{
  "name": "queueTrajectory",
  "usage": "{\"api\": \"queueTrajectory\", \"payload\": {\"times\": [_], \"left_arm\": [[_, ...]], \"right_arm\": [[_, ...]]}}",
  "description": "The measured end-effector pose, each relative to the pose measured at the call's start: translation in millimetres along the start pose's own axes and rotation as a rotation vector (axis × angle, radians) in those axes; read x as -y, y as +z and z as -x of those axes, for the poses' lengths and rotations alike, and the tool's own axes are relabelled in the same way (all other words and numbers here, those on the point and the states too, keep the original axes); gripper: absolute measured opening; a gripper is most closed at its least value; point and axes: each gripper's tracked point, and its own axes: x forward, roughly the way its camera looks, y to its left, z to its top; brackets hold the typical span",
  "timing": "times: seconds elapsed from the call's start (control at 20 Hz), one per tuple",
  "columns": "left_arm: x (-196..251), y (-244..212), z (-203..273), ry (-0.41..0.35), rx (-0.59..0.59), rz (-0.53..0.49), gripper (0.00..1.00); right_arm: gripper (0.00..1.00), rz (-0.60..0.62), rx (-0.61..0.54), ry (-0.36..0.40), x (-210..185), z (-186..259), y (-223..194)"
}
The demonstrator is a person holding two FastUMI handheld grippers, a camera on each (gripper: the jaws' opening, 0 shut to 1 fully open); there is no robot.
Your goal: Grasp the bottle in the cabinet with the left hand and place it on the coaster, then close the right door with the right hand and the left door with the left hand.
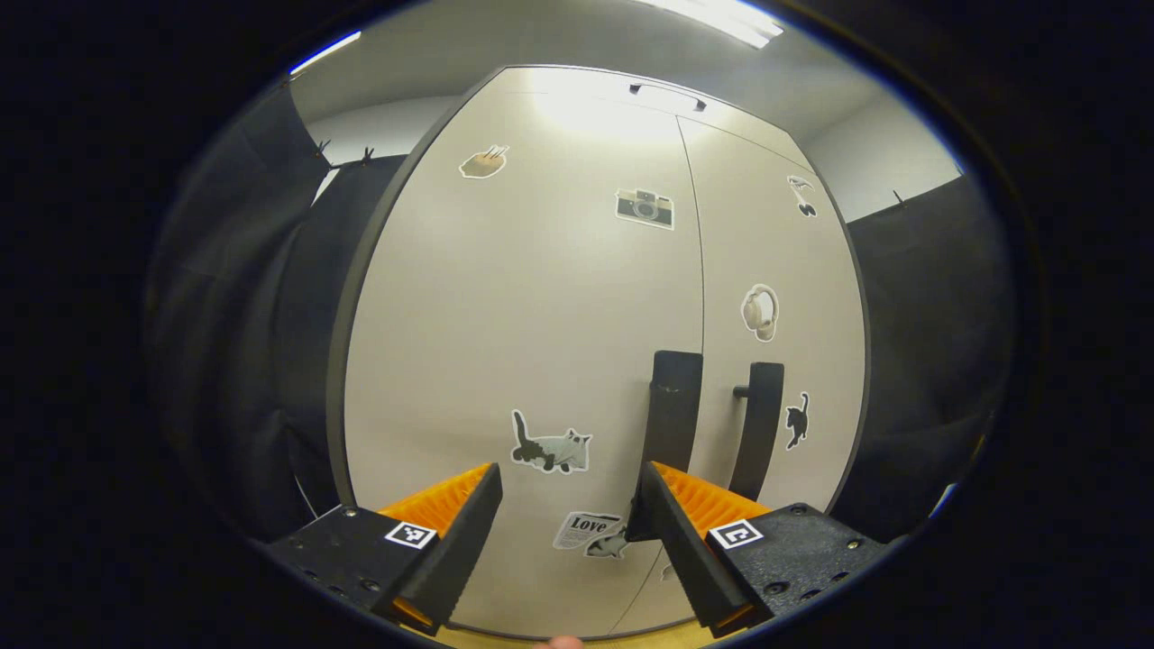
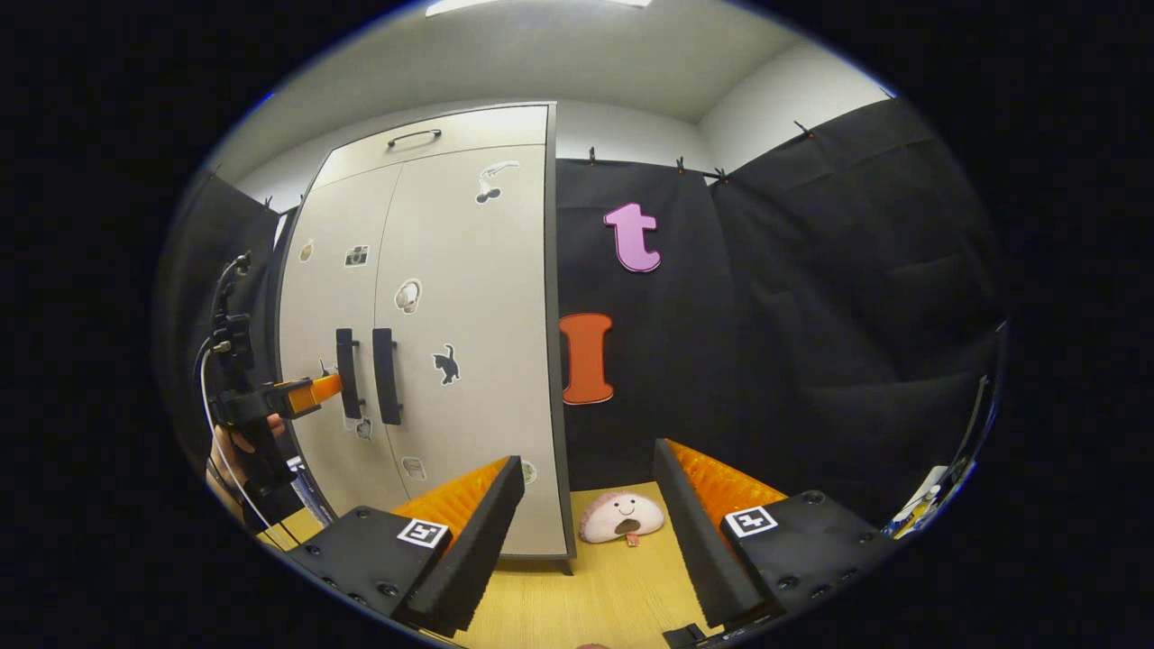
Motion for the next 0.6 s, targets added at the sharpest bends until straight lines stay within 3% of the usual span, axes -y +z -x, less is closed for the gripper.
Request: {"api": "queueTrajectory", "payload": {"times": [0.6], "left_arm": [[-7.9,35.8,104.2,-0.004,0.043,-0.045,0.95]], "right_arm": [[0.96,-0.053,-0.025,0.082,-23.0,-10.4,-22.2]]}}
